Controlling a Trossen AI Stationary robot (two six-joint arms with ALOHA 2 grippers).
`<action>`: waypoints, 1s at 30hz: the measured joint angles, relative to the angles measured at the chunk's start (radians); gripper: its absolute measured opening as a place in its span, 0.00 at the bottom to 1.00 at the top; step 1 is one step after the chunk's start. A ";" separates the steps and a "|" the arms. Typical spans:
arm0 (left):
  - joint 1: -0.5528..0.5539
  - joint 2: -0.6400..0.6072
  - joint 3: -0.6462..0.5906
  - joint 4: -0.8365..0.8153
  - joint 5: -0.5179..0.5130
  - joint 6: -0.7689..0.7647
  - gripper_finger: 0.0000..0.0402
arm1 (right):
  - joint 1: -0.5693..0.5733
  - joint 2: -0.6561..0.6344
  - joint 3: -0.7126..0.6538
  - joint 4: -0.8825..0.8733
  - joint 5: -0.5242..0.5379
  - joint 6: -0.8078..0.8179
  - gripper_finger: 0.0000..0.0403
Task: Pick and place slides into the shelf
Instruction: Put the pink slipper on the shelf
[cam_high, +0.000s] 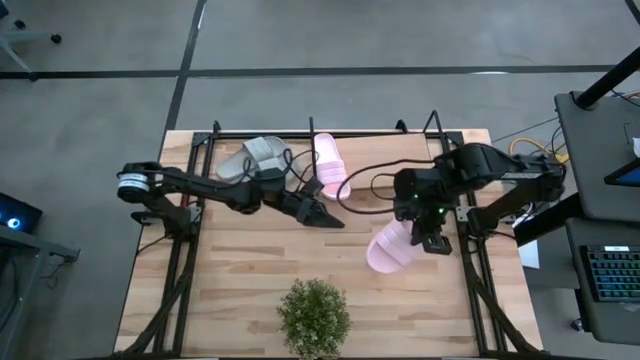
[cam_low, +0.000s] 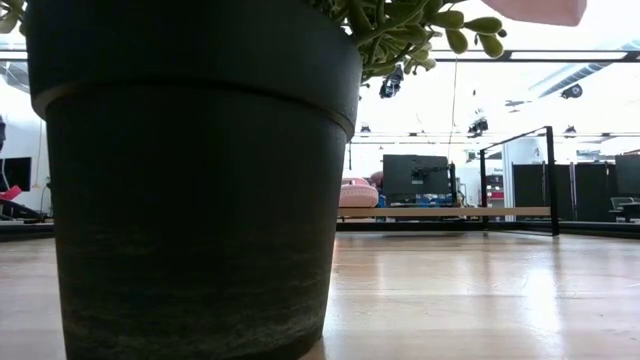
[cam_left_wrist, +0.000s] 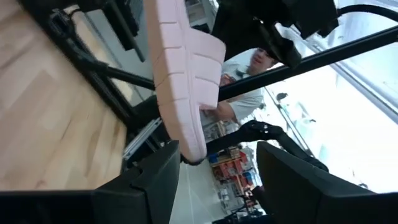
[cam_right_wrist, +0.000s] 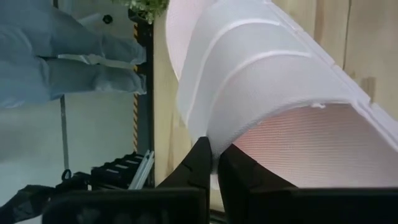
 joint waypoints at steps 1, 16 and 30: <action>-0.001 0.013 0.013 0.002 0.003 0.000 0.49 | -0.007 0.008 0.008 -0.007 0.000 -0.009 0.02; -0.009 0.081 0.063 -0.003 0.048 -0.028 0.70 | -0.068 0.021 0.036 -0.025 0.000 -0.076 0.02; -0.017 0.117 0.108 -0.013 0.051 -0.027 0.76 | -0.108 0.063 0.034 -0.024 -0.028 -0.150 0.02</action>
